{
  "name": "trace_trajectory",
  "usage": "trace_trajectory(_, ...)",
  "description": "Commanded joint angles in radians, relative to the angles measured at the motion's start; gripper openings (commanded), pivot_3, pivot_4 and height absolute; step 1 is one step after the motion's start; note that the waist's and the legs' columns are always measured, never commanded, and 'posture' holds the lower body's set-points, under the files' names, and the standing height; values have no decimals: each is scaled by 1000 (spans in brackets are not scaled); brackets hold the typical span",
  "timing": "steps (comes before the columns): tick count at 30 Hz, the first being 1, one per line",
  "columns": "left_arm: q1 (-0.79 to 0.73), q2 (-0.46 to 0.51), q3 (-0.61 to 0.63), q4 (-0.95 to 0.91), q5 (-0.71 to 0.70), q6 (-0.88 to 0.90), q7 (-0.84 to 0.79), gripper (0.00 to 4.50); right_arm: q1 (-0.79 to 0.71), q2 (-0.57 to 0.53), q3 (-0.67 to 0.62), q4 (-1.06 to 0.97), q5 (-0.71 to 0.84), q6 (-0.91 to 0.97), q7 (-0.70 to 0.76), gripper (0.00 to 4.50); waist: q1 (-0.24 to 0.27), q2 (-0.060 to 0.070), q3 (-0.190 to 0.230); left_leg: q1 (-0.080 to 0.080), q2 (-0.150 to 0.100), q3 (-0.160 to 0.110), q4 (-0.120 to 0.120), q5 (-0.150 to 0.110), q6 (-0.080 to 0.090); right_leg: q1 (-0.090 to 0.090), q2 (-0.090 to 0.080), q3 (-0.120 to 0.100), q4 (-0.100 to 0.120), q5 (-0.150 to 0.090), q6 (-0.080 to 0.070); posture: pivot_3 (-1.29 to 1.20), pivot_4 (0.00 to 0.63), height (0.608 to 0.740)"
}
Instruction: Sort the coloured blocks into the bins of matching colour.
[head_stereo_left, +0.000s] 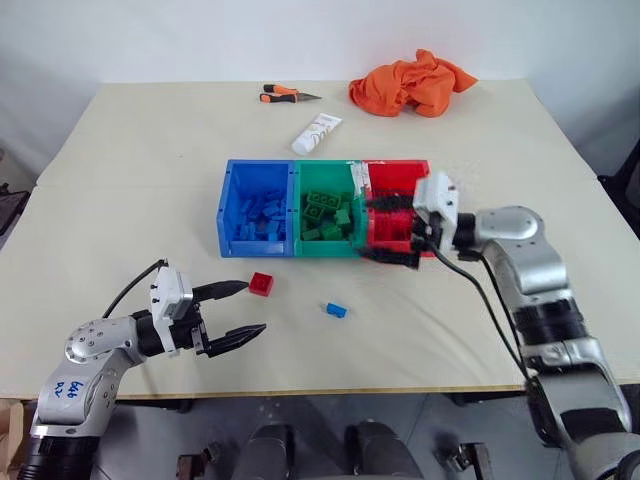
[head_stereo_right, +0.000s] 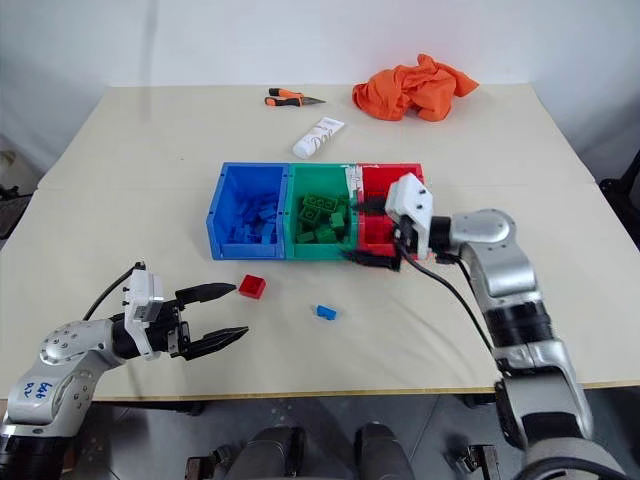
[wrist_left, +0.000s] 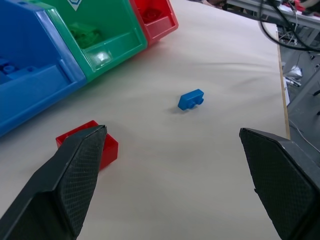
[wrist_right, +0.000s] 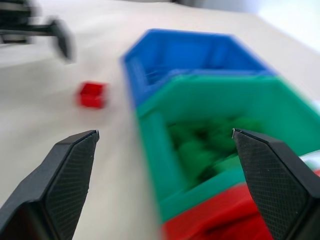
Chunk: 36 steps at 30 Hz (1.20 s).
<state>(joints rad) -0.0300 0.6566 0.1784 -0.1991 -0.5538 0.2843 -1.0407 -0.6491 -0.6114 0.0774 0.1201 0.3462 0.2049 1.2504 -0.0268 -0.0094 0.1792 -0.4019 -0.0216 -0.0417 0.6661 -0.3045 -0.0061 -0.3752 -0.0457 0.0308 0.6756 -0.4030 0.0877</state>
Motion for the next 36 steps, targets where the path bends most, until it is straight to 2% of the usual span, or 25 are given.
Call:
trace_trajectory(1, -18, 10, 5, 13, -5, -21, -28, 4500, 110, -105, -62, -159, 67, 63, 54, 4450, 0, 0, 0, 0, 0, 0, 0, 0, 0, 0, 0, 0, 0, 0, 0, 0, 150, 740)
trace_trajectory(4, -45, 29, 7, 62, 4, -29, -60, 4500, 284, -242, -111, -227, 59, 67, 104, 4450, 7, 0, 0, 0, 0, -1, -1, 0, 0, 0, 0, 0, -2, 0, 0, 0, 150, 740)
trace_trajectory(7, -53, 45, 14, 88, 11, -44, -81, 4500, 403, -325, -153, -258, 45, 55, 108, 4450, 1, 0, 0, 0, 0, 0, -1, 0, 1, 1, 0, 0, -3, 0, 0, 0, 150, 740)
trace_trajectory(10, -49, 56, 26, 97, 7, -49, -94, 4500, 499, -369, -200, -280, 49, 50, 98, 4450, -3, 0, 0, 0, 0, 1, 0, 0, 1, 1, 0, 1, -2, 0, 0, 0, 150, 740)
trace_trajectory(13, -41, 66, 30, 103, 11, -53, -102, 4500, 535, -371, -214, -304, 54, 60, 72, 4450, -4, 0, 0, 1, 0, 1, -1, 0, 1, 1, 1, 2, -2, 0, 0, 0, 150, 740)
trace_trajectory(17, -46, 67, 30, 104, 9, -53, -102, 4500, 492, -328, -154, -336, 37, 95, 12, 4450, -1, 0, 0, 2, 0, 1, 0, 1, 2, 2, 1, 2, -1, 0, 0, 0, 150, 740)
trace_trajectory(22, -28, 60, 34, 70, 4, -47, -88, 4500, 346, -180, 21, -321, -39, 104, -67, 4450, -3, 0, 0, 2, 0, 1, -1, 1, 1, 1, 1, 2, 0, 0, 0, 0, 150, 740)
trace_trajectory(27, 23, 60, 57, 27, -6, -41, -67, 4500, 238, -64, 141, -268, -122, 100, -129, 4450, -1, 0, 0, 1, 0, 1, -1, 2, 0, 0, 0, 2, 0, 0, 0, 0, 150, 740)
trace_trajectory(31, 56, 53, 64, -12, -11, -34, -46, 4500, 177, 6, 244, -200, -198, 65, -132, 4450, -1, 0, 0, 1, 0, 1, -1, 2, 0, 0, 0, 2, 0, 0, 0, 0, 150, 740)
trace_trajectory(35, 79, 44, 68, -45, -16, -26, -23, 4500, 139, 56, 288, -136, -243, 48, -147, 4450, -1, 0, 0, 1, 0, 0, 0, 2, 0, 0, 0, 1, 1, 0, 0, 0, 150, 740)
trace_trajectory(36, 86, 42, 68, -52, -16, -25, -18, 4500, 131, 63, 302, -120, -253, 42, -141, 4277, -1, 0, 0, 1, 0, 0, 0, 2, 0, 0, 0, 1, 1, 0, 0, 0, 150, 740)
